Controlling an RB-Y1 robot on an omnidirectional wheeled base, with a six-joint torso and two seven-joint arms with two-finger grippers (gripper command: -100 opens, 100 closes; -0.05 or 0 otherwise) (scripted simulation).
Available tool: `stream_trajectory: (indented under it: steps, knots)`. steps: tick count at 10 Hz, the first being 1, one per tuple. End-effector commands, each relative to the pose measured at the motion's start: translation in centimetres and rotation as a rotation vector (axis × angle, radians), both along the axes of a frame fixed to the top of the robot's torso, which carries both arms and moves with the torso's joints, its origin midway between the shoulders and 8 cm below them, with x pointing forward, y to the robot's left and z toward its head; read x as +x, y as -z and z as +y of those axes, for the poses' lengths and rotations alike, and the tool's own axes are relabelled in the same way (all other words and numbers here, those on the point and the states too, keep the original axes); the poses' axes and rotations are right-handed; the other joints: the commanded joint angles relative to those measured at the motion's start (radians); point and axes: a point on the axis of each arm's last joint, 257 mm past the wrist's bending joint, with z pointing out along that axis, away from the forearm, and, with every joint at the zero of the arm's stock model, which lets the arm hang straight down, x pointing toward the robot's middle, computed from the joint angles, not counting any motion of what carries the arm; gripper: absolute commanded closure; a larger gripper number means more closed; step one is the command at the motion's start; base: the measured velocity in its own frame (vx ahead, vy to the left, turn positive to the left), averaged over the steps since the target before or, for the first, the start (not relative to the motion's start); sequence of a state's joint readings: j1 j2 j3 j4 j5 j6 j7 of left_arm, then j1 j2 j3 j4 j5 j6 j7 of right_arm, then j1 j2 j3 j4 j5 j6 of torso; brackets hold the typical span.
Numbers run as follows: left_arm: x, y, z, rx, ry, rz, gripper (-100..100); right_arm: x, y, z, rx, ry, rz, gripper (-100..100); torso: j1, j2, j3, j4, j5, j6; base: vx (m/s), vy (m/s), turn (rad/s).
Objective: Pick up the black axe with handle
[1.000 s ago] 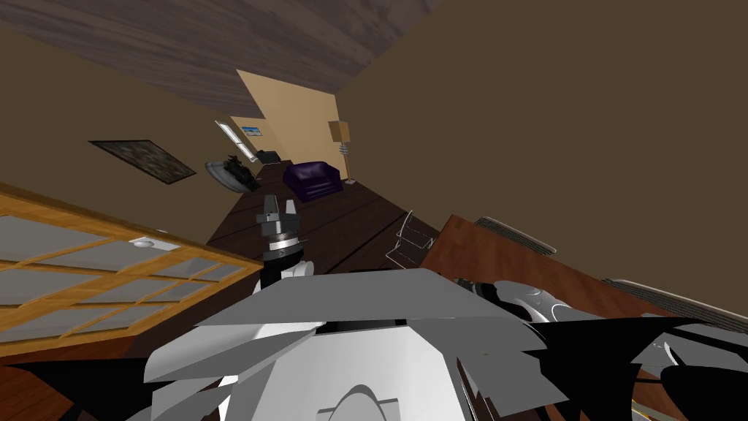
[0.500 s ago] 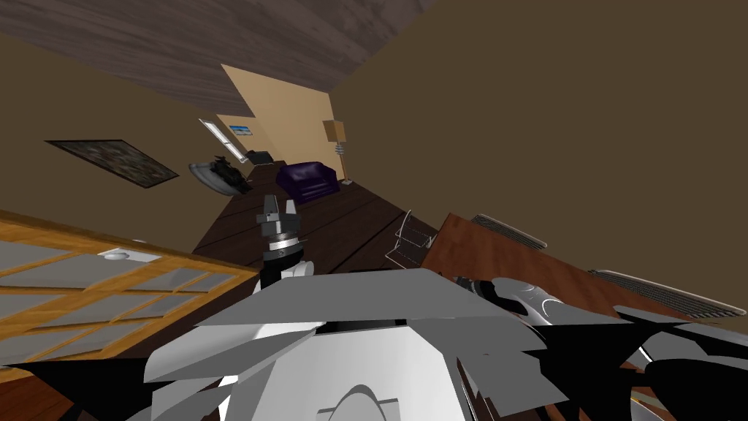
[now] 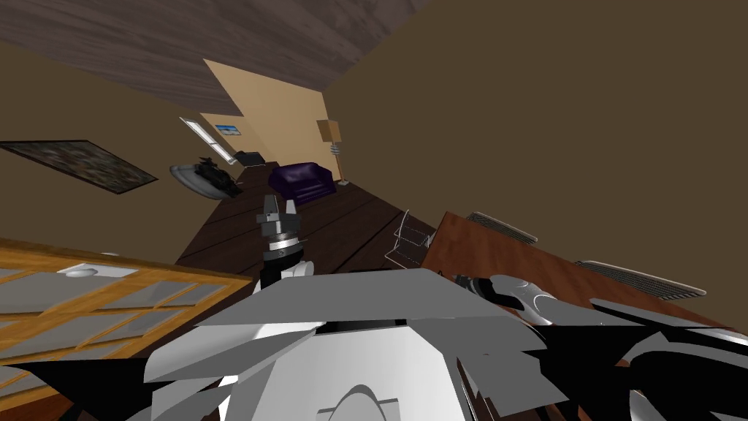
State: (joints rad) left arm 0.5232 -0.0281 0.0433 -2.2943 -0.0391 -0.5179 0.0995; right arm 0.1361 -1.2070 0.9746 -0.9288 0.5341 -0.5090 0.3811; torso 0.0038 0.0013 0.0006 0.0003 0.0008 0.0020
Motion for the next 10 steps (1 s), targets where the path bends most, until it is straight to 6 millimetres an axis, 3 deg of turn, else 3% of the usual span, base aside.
stream_trajectory:
  steps: [1,3,4,8,9,10]
  knots:
    - [0.00,0.00,0.00,0.000,0.000,0.000,0,0.58,0.40,0.54,0.018,-0.028,0.001,-100,0.000,0.000,0.000,0.000,0.000,0.000,0.041,0.035,-0.139]
    - [0.00,0.00,0.00,0.000,0.000,0.000,0,0.33,0.27,-0.14,0.004,-0.020,0.004,-100,0.000,-0.001,0.000,0.000,-0.002,-0.001,0.019,0.023,-0.019]
    - [0.00,0.00,0.00,0.000,0.000,0.000,0,0.29,0.27,-0.15,0.004,-0.021,0.005,100,-0.001,0.000,0.000,0.000,-0.002,-0.001,0.000,0.000,0.000]
    - [0.00,0.00,0.00,0.000,0.000,0.000,0,0.33,0.25,-0.19,0.003,-0.021,0.004,100,-0.003,0.001,0.001,0.000,-0.003,0.000,0.000,0.000,0.000]
    - [0.00,0.00,0.00,0.000,0.000,0.000,0,0.33,0.25,-0.19,0.003,-0.021,0.004,0,-0.003,0.001,0.001,0.000,-0.003,-0.001,0.000,0.000,0.000]
    - [0.00,0.00,0.00,0.000,0.000,0.000,0,0.08,0.12,-0.14,0.000,-0.007,0.003,100,-0.003,0.001,0.001,0.000,-0.003,-0.001,-0.020,-0.024,0.103]
